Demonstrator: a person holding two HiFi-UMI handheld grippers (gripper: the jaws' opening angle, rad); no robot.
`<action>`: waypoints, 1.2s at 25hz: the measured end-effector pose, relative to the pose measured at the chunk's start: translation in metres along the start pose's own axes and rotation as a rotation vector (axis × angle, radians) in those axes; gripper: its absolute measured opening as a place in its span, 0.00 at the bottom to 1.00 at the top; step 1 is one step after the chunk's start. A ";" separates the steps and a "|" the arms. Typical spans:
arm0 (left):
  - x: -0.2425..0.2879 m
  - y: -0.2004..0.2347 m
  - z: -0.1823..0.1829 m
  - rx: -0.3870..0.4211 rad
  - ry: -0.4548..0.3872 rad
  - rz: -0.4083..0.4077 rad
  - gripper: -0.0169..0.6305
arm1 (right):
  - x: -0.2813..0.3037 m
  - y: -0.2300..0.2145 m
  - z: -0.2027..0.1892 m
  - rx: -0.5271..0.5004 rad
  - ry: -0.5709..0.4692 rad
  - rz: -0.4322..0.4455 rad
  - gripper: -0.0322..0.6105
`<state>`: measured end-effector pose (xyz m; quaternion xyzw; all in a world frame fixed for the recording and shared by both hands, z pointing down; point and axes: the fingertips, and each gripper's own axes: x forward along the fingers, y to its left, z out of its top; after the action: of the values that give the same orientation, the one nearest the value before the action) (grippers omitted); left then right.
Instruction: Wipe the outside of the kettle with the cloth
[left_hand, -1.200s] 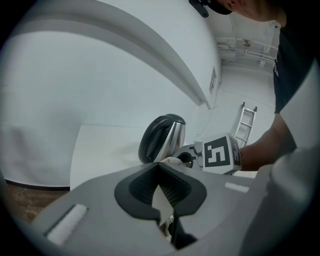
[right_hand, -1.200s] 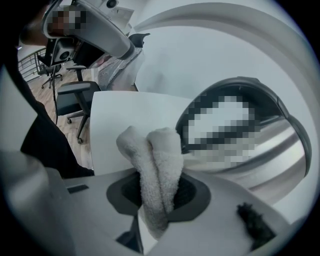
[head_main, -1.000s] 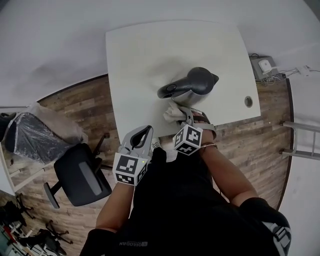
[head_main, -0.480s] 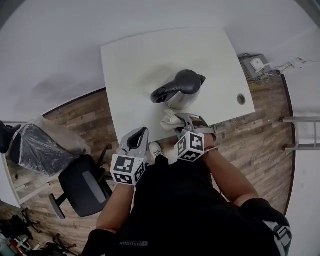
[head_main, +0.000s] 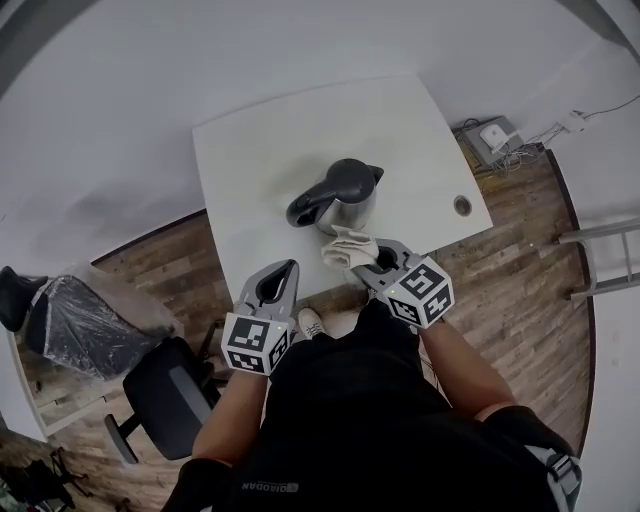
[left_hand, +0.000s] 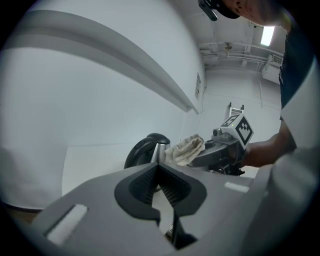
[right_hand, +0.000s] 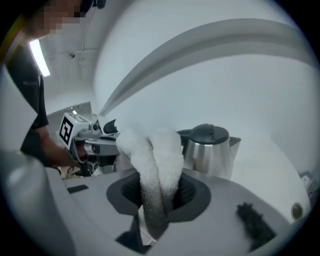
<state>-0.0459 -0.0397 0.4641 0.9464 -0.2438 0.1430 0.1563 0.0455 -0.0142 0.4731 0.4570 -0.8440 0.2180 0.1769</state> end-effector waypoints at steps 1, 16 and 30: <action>0.002 -0.001 0.003 0.007 -0.004 -0.003 0.04 | -0.006 -0.003 0.005 0.035 -0.028 0.002 0.20; 0.032 -0.022 0.035 0.038 -0.033 0.004 0.04 | -0.050 -0.069 0.052 0.352 -0.282 0.058 0.20; 0.052 -0.025 0.035 0.048 0.013 0.020 0.04 | -0.046 -0.126 0.042 0.647 -0.407 0.095 0.20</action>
<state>0.0174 -0.0538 0.4448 0.9465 -0.2487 0.1564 0.1337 0.1723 -0.0662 0.4411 0.4834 -0.7698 0.3858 -0.1579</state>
